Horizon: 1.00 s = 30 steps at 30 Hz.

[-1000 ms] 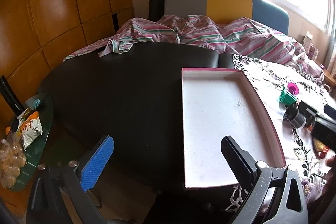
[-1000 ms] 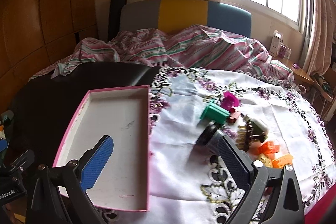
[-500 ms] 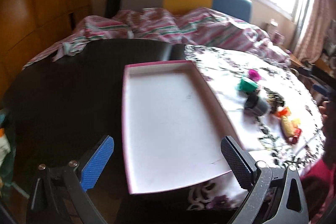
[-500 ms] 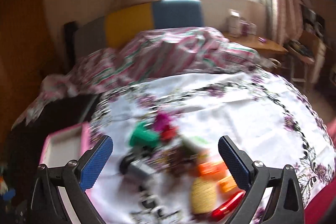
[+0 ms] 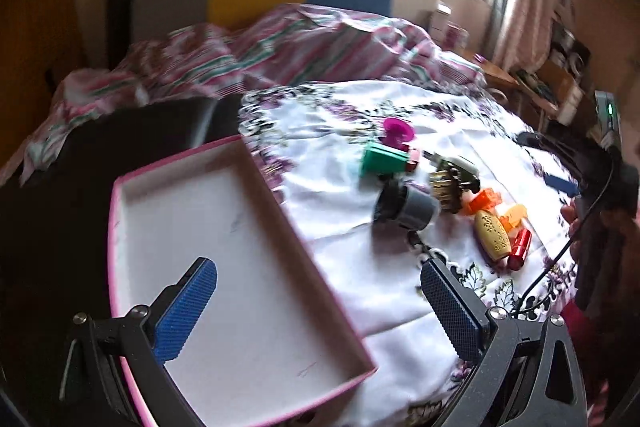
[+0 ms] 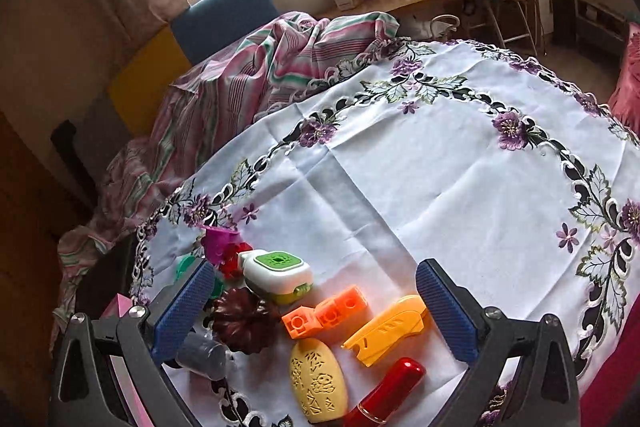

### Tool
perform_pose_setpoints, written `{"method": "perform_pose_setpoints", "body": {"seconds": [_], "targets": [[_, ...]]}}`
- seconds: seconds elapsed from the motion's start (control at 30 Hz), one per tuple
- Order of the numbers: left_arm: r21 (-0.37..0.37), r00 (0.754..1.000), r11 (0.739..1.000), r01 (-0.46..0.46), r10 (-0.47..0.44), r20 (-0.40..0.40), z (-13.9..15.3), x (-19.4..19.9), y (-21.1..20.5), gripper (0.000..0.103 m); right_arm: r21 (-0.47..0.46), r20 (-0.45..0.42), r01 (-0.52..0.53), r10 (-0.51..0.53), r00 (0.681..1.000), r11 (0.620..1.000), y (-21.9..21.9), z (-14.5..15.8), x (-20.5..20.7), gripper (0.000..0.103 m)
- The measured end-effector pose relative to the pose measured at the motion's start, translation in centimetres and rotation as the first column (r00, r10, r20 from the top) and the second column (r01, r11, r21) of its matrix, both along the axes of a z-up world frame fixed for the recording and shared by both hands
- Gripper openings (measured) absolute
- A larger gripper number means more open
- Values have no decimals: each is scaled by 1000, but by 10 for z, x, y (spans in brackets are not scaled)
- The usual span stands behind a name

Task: Organize rigid objects
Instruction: 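Move the left tool to the black-and-clear cylinder and grasp it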

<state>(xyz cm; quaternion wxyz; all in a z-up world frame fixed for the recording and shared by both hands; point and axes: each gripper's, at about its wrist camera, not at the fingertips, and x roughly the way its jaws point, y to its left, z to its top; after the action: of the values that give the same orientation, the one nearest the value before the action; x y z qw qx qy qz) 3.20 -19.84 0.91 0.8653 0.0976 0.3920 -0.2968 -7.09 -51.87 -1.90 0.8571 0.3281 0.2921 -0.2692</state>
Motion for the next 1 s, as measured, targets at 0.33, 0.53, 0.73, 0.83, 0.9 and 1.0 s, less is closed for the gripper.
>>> {"method": "perform_pose_setpoints", "body": {"seconds": [0.33, 0.53, 0.73, 0.83, 0.9, 1.0], "targets": [[60, 985, 984, 168, -165, -53, -20, 11, -74, 103, 1, -1, -23, 23, 1000, 1000, 1, -1, 5, 103], [130, 984, 976, 175, -170, -51, -36, 21, -100, 103, -10, -13, -25, 25, 1000, 1000, 1, -1, 7, 103], [166, 976, 963, 211, -199, -86, -48, 32, -123, 103, -22, -22, -31, 30, 999, 999, 3, -1, 10, 103], [199, 972, 951, 236, -227, -66, -53, 34, -135, 103, -21, -21, -28, 28, 999, 999, 2, -1, 9, 103], [199, 967, 947, 254, -244, -70, -55, 34, -140, 103, -18, -21, -29, 29, 999, 999, 1, -1, 9, 103], [216, 966, 942, 257, -248, -68, -59, 39, -147, 103, -21, -21, -30, 29, 999, 999, 1, -1, 9, 103]]}}
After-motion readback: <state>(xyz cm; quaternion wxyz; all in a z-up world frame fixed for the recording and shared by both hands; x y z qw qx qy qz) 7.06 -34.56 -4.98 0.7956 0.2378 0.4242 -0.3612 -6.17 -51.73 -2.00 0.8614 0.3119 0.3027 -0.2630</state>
